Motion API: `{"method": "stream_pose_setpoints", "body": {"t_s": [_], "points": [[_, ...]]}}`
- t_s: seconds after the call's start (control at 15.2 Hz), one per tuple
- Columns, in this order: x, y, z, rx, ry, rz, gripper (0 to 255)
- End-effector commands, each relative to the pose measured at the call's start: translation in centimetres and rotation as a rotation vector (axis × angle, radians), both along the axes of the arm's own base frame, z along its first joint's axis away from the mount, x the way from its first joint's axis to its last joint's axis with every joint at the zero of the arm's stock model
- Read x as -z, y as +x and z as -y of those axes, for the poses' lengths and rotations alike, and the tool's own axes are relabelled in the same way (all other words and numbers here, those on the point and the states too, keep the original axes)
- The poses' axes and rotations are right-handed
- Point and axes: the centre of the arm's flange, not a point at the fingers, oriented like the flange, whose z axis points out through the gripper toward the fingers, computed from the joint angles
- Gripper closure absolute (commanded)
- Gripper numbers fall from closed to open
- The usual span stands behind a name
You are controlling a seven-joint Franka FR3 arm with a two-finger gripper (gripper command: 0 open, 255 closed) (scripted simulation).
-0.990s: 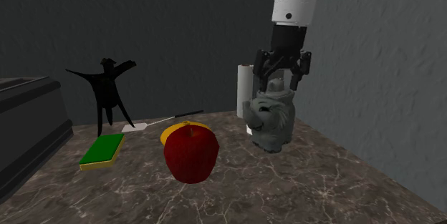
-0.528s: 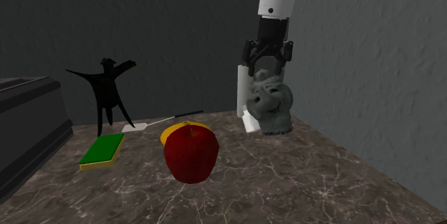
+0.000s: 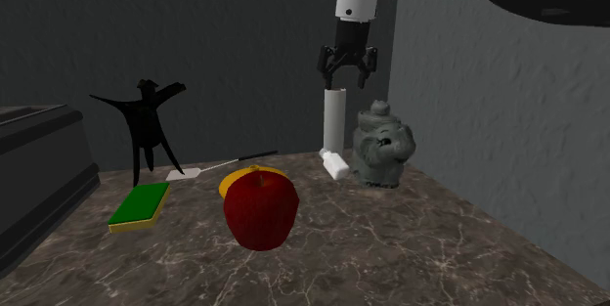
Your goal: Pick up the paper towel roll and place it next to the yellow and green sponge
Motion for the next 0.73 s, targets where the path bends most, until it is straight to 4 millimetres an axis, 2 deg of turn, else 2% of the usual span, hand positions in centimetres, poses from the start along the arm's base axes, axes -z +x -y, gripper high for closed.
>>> {"method": "stream_pose_setpoints", "body": {"t_s": [0.0, 0.07, 0.53, 0.66], "points": [[-0.8, 2.3, -0.1, 0.001, -0.004, 0.014, 0], [-1.0, 2.7, -0.1, 0.001, -0.004, 0.016, 0], [3.0, 3.5, -0.2, 0.001, -0.004, 0.016, 0], [3.0, 3.5, -0.2, 0.001, -0.004, 0.016, 0]]}}
